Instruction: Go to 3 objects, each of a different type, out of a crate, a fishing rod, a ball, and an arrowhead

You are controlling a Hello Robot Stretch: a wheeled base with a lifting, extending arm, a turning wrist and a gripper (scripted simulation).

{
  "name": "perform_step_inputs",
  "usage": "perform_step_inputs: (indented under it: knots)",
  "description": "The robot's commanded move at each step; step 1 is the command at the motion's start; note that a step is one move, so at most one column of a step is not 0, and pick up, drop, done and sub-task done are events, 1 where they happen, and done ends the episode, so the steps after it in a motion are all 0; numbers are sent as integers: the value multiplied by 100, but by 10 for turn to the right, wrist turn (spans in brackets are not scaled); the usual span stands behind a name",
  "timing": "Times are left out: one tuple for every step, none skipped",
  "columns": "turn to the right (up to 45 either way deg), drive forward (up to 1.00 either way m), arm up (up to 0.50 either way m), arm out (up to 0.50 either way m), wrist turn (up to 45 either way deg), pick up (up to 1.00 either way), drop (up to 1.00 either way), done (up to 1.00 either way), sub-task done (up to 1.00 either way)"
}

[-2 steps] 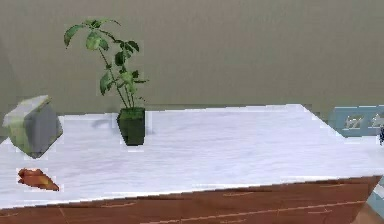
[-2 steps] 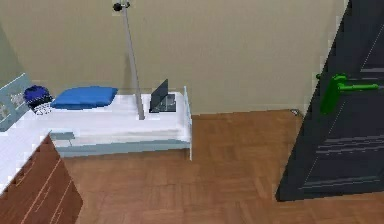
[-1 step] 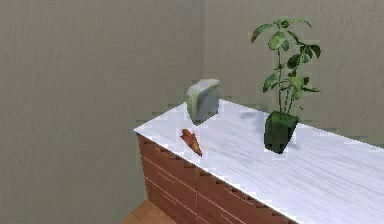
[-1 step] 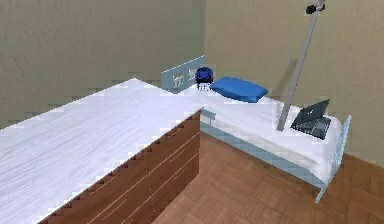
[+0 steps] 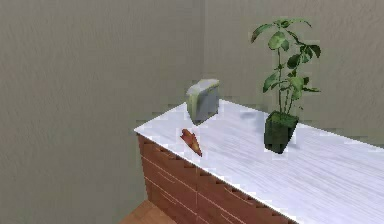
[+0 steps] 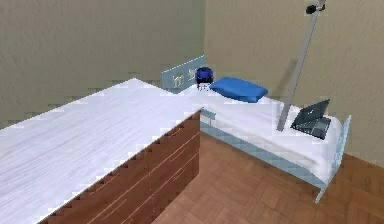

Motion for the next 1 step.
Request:
perform_step_inputs:
  knots:
    - [-450, 0, 0, 0, 0, 0, 0, 0, 0]
